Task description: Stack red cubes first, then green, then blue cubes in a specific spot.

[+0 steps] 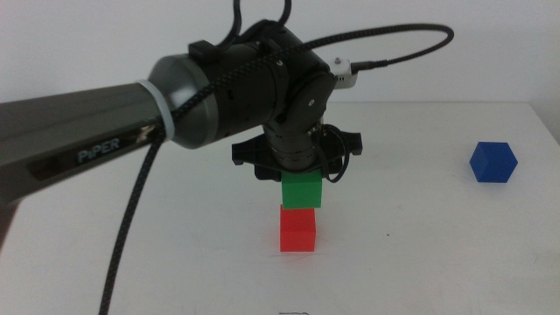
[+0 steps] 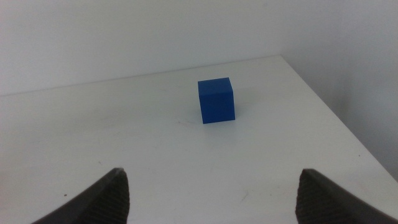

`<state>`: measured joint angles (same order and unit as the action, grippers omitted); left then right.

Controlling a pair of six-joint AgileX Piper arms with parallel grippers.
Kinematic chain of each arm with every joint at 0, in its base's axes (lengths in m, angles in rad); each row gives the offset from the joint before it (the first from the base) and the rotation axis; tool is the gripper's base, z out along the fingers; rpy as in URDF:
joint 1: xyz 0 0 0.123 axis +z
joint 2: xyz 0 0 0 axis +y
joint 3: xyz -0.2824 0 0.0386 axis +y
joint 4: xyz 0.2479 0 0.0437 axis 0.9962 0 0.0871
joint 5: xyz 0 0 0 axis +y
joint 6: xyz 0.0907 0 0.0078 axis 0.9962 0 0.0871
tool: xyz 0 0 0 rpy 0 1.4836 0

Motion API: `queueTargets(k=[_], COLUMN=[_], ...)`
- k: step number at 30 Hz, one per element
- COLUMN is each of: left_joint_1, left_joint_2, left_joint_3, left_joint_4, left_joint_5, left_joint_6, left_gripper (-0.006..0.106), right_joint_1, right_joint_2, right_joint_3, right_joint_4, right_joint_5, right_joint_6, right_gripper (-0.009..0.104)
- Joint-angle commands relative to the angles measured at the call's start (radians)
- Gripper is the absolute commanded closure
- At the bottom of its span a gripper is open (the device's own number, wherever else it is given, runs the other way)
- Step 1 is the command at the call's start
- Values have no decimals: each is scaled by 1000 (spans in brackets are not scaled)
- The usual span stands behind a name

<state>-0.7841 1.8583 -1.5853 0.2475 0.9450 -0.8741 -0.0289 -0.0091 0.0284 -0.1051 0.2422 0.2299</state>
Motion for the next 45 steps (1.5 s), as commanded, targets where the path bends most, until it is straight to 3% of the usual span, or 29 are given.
queueTargets(k=[1, 39, 43, 44, 45], left_joint_1=[-4, -4, -3, -3, -3], left_joint_2=[-46, 61, 61, 61, 61], left_joint_3=[-27, -27, -27, -27, -27], left_joint_4=[9, -9, -30, -9, -6], left_joint_5=[-25, -29, -30, -30, -30], left_joint_6=[-17, 39, 39, 39, 39], left_gripper=[91, 90, 74, 56, 52], right_joint_1=[-6, -6, -6, -6, -6], right_joint_2=[-22, -22, -22, -22, -22], right_joint_3=[-18, -18, -18, -18, -18], right_joint_4=[-13, -13, -13, -13, -13], right_joint_5=[-72, -72, -72, -72, -72], right_joint_6=[-12, -12, -12, -12, -12], right_gripper=[15, 15, 15, 15, 15])
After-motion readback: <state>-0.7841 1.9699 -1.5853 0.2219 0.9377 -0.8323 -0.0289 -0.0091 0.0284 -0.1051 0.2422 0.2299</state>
